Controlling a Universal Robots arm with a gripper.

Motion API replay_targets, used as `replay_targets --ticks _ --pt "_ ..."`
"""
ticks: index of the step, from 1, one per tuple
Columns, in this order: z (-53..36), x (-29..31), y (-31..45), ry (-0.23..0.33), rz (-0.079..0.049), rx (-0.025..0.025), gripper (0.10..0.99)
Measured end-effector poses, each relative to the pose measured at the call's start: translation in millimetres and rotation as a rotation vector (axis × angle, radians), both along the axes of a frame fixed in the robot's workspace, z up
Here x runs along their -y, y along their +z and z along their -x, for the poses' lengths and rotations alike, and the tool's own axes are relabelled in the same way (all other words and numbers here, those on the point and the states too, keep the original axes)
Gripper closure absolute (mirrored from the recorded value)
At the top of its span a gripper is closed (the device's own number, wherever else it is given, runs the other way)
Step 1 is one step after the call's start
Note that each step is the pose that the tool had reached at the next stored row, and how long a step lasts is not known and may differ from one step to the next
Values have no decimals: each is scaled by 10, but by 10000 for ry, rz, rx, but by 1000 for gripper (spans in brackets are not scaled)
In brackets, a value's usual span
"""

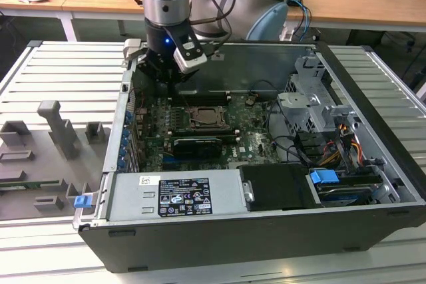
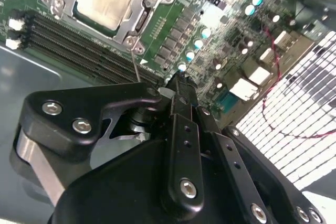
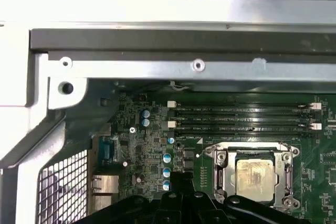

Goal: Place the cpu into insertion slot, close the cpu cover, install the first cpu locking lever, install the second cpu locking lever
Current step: 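Install the first cpu locking lever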

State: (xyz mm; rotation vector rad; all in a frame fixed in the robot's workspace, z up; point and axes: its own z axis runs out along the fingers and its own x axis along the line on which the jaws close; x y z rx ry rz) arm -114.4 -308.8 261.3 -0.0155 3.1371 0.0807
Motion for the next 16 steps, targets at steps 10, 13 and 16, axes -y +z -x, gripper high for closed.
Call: replay_targets --ticks 10,13,16 --pt "-29 -165 -39 1 -1 -1 980" --pt "-82 -167 -39 0 -1 -1 980" --pt "-108 -168 -42 1 -2 0 980"
